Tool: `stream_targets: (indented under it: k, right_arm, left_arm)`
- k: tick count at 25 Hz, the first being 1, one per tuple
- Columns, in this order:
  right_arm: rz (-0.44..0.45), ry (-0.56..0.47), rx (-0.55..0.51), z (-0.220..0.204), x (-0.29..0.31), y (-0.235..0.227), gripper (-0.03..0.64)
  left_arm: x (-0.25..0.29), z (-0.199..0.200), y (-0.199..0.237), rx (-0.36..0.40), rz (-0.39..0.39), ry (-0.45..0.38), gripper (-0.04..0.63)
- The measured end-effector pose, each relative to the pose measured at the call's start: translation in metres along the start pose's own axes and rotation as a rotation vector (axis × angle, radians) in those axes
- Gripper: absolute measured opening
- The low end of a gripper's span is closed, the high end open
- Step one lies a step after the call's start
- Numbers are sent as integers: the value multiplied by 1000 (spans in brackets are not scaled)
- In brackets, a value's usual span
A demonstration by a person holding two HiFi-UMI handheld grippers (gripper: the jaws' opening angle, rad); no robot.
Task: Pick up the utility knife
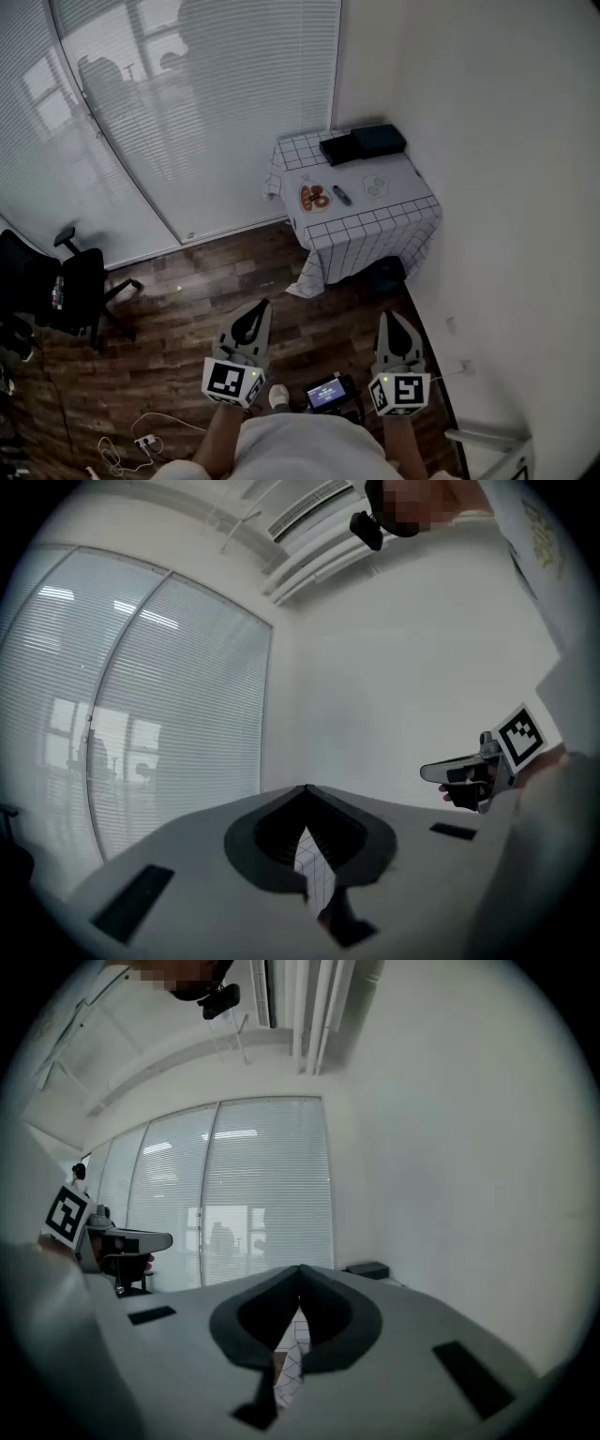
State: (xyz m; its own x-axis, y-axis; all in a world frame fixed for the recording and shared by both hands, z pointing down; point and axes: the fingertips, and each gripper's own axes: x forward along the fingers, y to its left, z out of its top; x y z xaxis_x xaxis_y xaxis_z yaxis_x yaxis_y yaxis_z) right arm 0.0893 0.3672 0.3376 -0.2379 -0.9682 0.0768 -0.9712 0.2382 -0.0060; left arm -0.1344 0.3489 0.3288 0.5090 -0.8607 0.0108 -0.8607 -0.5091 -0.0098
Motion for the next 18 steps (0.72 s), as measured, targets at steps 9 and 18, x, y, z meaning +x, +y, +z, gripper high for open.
stream_targets:
  k: [9, 18]
  right_arm:
    - [21, -21, -2, 1, -10, -19, 8]
    - [36, -36, 16, -2, -22, -43, 8]
  left_arm:
    - [3, 5, -19, 1, 29, -1, 8]
    - [2, 2, -41, 10, 57, 5, 8]
